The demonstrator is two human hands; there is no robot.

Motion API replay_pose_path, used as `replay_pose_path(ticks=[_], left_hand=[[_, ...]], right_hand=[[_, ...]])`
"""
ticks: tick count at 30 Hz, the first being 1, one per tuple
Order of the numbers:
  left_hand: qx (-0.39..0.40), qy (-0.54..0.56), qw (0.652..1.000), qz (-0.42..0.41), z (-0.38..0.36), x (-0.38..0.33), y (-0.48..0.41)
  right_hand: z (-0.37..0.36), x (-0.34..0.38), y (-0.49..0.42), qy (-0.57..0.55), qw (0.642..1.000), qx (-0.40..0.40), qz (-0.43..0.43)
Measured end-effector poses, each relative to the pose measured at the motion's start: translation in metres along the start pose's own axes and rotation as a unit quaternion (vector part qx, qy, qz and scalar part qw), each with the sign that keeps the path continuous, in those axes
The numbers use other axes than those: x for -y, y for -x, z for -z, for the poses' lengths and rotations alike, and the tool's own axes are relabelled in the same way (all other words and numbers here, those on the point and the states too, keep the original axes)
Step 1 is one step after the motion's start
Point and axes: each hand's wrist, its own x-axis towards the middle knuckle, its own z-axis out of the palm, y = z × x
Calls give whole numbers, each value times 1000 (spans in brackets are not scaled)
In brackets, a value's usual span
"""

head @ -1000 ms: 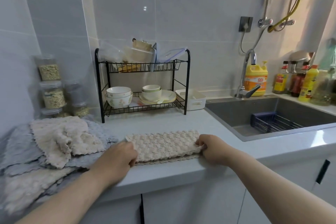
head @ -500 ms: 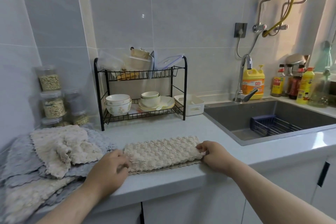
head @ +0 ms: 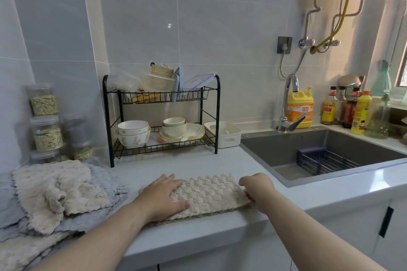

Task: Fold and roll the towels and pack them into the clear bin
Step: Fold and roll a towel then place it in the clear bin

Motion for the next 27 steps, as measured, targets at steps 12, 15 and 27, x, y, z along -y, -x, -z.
replay_pose_path(ticks=[12, 15, 27], left_hand=[[42, -82, 995, 22, -19, 2, -13], [74, -81, 993, 30, -16, -5, -14], [-99, 12, 995, 32, -4, 0, 9]], right_hand=[[-20, 23, -32, 128, 981, 124, -80], [-19, 28, -28, 134, 983, 109, -57], [20, 56, -17, -6, 996, 84, 24]])
